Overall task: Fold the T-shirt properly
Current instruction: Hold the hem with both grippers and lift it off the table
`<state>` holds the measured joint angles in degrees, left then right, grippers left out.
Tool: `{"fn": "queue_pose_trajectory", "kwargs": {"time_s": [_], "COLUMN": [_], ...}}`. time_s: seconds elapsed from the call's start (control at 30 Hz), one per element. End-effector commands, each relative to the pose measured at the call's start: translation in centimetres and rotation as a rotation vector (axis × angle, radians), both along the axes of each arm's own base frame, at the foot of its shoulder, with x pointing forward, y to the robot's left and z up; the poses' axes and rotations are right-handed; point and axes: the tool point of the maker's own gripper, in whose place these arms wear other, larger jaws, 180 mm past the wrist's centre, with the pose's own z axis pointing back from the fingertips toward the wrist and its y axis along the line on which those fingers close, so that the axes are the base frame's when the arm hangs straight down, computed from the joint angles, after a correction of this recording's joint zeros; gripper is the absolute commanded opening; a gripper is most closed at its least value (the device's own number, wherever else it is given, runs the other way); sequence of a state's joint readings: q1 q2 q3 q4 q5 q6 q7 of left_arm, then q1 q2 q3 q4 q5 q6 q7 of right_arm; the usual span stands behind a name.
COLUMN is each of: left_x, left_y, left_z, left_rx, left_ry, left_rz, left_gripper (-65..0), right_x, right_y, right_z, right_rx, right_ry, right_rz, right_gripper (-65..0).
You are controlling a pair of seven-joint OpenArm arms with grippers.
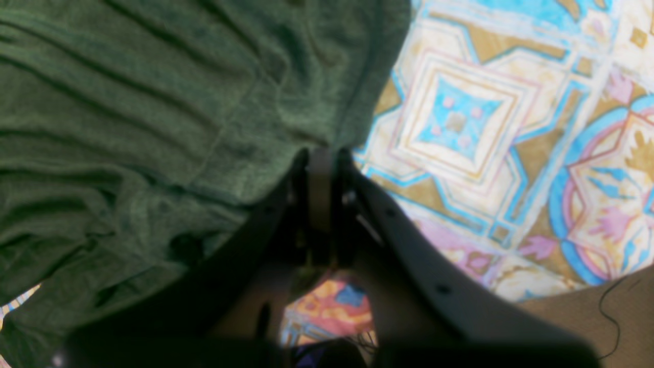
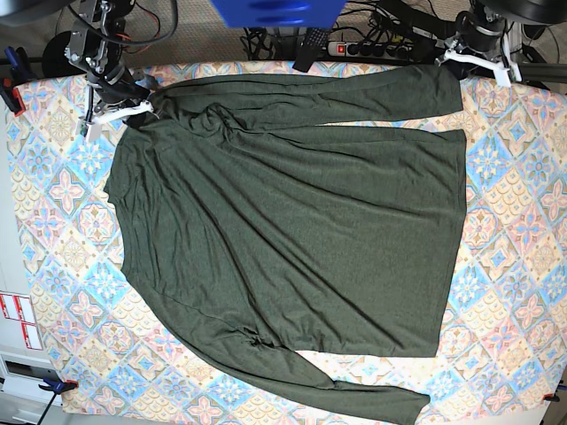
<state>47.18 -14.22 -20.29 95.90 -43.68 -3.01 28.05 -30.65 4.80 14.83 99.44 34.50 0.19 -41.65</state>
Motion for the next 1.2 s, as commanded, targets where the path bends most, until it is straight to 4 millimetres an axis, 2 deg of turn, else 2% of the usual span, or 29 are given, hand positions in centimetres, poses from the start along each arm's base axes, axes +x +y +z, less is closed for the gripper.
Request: {"fn": "queue_pose_trajectory", "kwargs": {"time_s": [0.0,0.17,0.33,0.57,0.77,0.83,1.0,1.17], "left_x": [-0.2,-0.4,-2.2,-2.7,-2.3,-1.5,-0.3,0.7], "left_y": [0.0,-1.7,-0.9,-0.9,-0.1,0.3,-0.1,-0.1], "left_z": [0.3,-0.3,-1.9,-2.1,-1.8,-1.2,0.5,0.6], "left_rx": [0.0,-0.035,-0.036,-0.036,-0.019,-0.004,0.011,0.021], "left_ry": [-0.005,0.01,0.069,0.082,0.081,0.065,0.018,0.0], "left_rz": [-0.004,-0.031,0.001,-0.005,-0.026,-0.048,-0.083,-0.094], "left_gripper": [-49.3,-45.5,-43.7,-37.0,-31.6,-31.6,-31.6,-31.4], "right_x": [0.6,0.7,0.7,0.7,0.7,0.6,0.6,0.6], "right_y": [-0.2,-0.2,-0.2,-0.1,-0.1,-0.1,-0.1,0.0], "right_z": [0.7,0.8,0.8,0.8,0.8,0.7,0.7,0.7], "right_rx": [-0.011,-0.011,-0.011,-0.011,-0.011,-0.01,-0.01,-0.008], "right_ry": [-0.031,-0.032,-0.032,-0.032,-0.032,-0.031,-0.031,-0.031], "right_rz": [0.011,0.011,0.011,0.013,0.013,0.013,0.013,0.014], "right_gripper": [-65.0,-65.0,-65.0,-65.0,-65.0,-65.0,-65.0,-65.0]}}
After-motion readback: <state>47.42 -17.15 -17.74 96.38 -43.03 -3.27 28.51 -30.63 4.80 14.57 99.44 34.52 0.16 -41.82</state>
